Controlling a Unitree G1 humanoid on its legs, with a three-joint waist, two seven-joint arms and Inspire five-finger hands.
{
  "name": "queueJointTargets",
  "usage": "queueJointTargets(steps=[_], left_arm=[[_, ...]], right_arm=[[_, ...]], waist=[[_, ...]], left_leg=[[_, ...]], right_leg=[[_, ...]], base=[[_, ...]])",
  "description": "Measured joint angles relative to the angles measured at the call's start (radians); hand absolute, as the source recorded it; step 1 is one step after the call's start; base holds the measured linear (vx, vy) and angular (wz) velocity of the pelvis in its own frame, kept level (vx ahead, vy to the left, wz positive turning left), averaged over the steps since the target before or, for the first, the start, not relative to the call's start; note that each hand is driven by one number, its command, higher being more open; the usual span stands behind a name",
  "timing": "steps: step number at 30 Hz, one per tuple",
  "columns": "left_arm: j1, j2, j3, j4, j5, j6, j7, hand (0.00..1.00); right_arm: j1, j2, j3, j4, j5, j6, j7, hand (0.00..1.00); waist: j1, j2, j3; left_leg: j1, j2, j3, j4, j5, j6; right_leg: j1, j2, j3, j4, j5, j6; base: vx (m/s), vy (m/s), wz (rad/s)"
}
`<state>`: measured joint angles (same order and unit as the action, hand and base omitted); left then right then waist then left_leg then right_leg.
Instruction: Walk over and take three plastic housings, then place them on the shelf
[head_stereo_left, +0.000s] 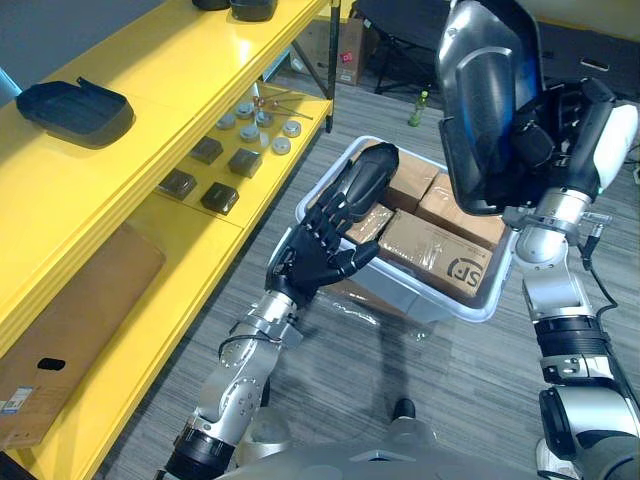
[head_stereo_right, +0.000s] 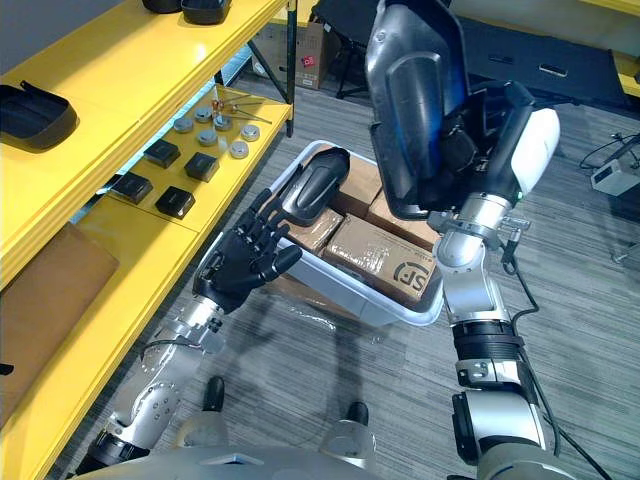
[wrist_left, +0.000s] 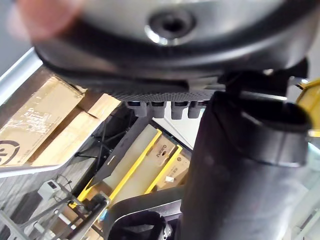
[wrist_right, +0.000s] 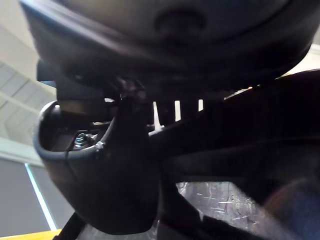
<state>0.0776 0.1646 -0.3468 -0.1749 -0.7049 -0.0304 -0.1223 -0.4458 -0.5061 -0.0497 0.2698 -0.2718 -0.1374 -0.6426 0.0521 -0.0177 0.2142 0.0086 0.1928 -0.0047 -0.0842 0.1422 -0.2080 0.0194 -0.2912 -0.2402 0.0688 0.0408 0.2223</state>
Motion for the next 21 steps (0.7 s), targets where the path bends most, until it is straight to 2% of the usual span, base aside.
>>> queueJointTargets(steps=[4, 5, 8, 12, 17, 21], left_arm=[[-0.01, -0.015, -0.002, 0.026, -0.039, 0.034, 0.056, 1.0], [-0.069, -0.047, -0.029, 0.106, -0.111, 0.038, 0.138, 1.0], [-0.074, -0.05, -0.039, 0.11, -0.128, 0.038, 0.147, 1.0], [-0.088, -0.05, -0.039, 0.143, -0.138, 0.032, 0.162, 1.0], [-0.135, -0.058, -0.039, 0.177, -0.205, 0.023, 0.202, 1.0], [-0.167, -0.091, -0.043, 0.187, -0.26, -0.017, 0.21, 1.0]], right_arm=[[0.019, 0.064, 0.022, -0.01, -0.038, -0.007, 0.0, 0.0], [0.042, 0.118, 0.112, -0.047, -0.077, -0.039, 0.032, 0.0], [0.042, 0.13, 0.151, -0.052, -0.09, -0.067, 0.051, 0.0], [0.042, 0.175, 0.172, -0.052, -0.106, -0.068, 0.066, 0.0], [0.05, 0.221, 0.285, -0.052, -0.107, -0.093, 0.106, 0.0], [0.09, 0.252, 0.332, -0.051, -0.107, -0.115, 0.131, 0.0]], waist=[[-0.006, 0.0, -0.042], [-0.01, 0.001, -0.056], [-0.01, -0.001, -0.061], [-0.008, -0.005, -0.079], [-0.02, -0.006, -0.082], [-0.023, -0.011, -0.097]], left_leg=[[0.001, 0.0, 0.005, 0.0, 0.001, 0.001], [0.019, -0.001, 0.013, 0.0, 0.001, 0.001], [0.019, -0.001, 0.013, 0.0, 0.002, 0.002], [0.023, 0.0, 0.017, 0.0, 0.002, 0.002], [0.036, 0.0, 0.029, 0.0, 0.0, 0.001], [0.036, 0.001, 0.029, 0.0, -0.001, 0.001]], right_leg=[[0.001, 0.0, 0.002, -0.008, 0.007, 0.0], [0.02, 0.001, 0.005, -0.021, 0.017, 0.0], [0.02, 0.001, 0.005, -0.022, 0.018, 0.0], [0.028, 0.003, 0.006, -0.04, 0.028, -0.002], [0.04, 0.005, 0.016, -0.055, 0.037, -0.002], [0.042, 0.007, 0.017, -0.057, 0.037, -0.003]], base=[[-0.01, 0.008, -0.04], [-0.03, 0.014, -0.07], [-0.04, 0.01, -0.02], [-0.01, 0.006, -0.03], [-0.01, 0.01, -0.07], [0.0, 0.0, 0.0]])
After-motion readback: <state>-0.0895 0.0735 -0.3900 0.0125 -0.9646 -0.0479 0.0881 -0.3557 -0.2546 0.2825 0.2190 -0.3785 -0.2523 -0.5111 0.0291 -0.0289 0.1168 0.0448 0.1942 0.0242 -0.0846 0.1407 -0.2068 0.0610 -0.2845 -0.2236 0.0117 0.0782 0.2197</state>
